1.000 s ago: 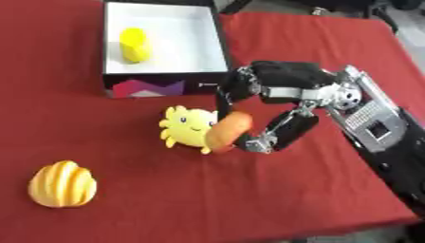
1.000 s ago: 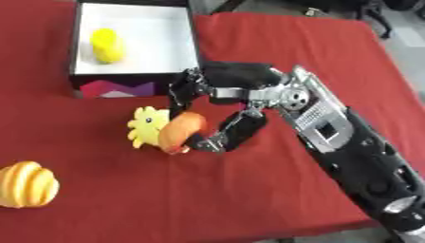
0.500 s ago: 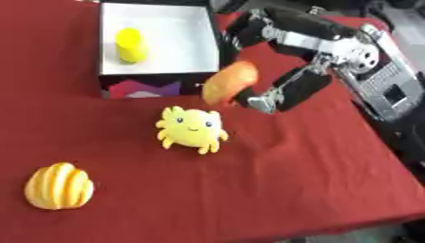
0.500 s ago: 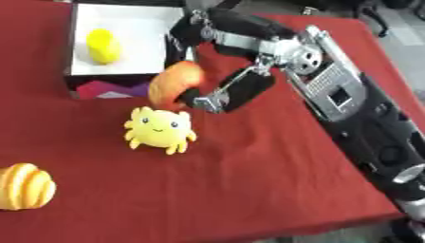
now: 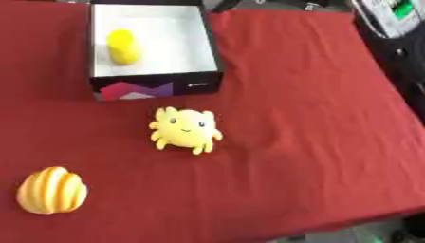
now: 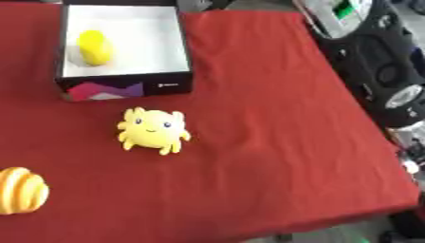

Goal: Pick up objects on the table and place them in the box.

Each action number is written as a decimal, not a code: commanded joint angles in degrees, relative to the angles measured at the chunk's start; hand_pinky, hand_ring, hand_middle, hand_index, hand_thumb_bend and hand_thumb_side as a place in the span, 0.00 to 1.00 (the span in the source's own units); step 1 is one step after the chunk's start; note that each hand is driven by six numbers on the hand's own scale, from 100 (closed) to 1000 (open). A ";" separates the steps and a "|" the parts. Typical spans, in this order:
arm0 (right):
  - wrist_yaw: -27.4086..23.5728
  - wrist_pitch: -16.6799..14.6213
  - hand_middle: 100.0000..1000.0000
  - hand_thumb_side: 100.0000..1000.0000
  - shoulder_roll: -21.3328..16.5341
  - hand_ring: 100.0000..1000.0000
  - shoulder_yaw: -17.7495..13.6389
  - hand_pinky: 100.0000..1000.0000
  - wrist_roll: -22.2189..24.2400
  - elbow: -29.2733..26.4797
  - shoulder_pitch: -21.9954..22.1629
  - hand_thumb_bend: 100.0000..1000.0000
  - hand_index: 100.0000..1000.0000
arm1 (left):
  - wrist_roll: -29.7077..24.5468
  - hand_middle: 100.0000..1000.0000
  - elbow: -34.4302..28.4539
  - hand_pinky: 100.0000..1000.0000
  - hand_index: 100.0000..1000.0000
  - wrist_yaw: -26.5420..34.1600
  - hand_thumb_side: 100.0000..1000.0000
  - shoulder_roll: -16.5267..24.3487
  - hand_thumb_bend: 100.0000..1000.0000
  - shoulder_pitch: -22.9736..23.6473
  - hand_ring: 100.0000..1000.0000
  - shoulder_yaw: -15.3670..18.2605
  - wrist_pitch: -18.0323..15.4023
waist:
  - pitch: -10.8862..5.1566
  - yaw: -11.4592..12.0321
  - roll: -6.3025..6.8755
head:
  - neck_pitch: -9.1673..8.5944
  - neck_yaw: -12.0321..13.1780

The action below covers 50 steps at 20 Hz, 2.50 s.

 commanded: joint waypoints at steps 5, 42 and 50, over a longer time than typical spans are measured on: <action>8.89 -14.33 0.45 0.15 -4.06 0.58 0.95 0.69 -2.99 18.54 -6.46 0.02 0.53 | 0.10 0.73 -0.97 0.82 0.79 0.98 0.57 3.26 0.00 -2.89 0.84 0.55 -2.38 | 1.51 2.90 0.00 | -3.24 -3.77; 58.37 -31.68 0.66 0.56 7.06 0.80 0.97 0.83 -21.25 38.49 -9.44 0.39 0.85 | -3.08 0.74 -0.97 0.83 0.80 0.36 0.57 2.79 0.00 -6.18 0.84 -1.82 -3.09 | 3.43 8.74 -1.93 | -3.41 -9.49; 55.89 -34.14 0.63 0.18 6.36 0.79 -1.83 0.79 -24.65 40.65 -10.13 0.38 0.87 | -2.60 0.74 -0.97 0.83 0.80 0.26 0.57 2.81 0.00 -5.10 0.85 -1.56 -2.89 | 2.57 7.79 -1.44 | -2.38 -9.29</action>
